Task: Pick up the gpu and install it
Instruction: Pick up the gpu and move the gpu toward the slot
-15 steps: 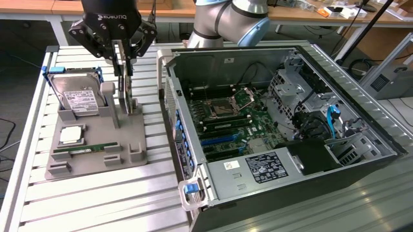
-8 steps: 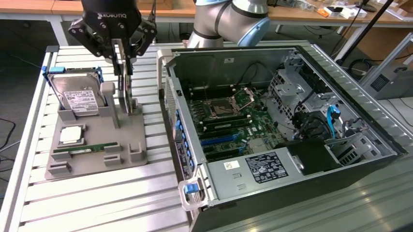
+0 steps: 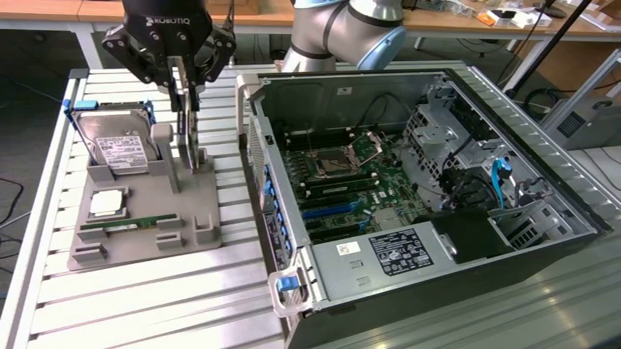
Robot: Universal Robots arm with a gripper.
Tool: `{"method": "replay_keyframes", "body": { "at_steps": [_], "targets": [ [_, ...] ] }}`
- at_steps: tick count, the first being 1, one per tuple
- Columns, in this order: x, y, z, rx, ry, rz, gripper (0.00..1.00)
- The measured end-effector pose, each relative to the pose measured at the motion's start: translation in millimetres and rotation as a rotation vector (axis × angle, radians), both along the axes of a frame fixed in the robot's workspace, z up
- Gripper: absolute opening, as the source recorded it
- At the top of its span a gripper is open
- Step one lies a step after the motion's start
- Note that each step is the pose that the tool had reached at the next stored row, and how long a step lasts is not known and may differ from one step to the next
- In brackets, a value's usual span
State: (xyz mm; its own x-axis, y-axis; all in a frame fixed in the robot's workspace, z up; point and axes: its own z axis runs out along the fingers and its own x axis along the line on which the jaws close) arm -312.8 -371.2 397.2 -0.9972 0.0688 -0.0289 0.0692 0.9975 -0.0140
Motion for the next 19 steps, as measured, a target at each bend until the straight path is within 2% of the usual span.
{"method": "replay_keyframes", "body": {
  "at_steps": [19],
  "targets": [
    [0.0, 0.0, 7.1, 0.0, 0.0, 0.0, 0.27]
  ]
}}
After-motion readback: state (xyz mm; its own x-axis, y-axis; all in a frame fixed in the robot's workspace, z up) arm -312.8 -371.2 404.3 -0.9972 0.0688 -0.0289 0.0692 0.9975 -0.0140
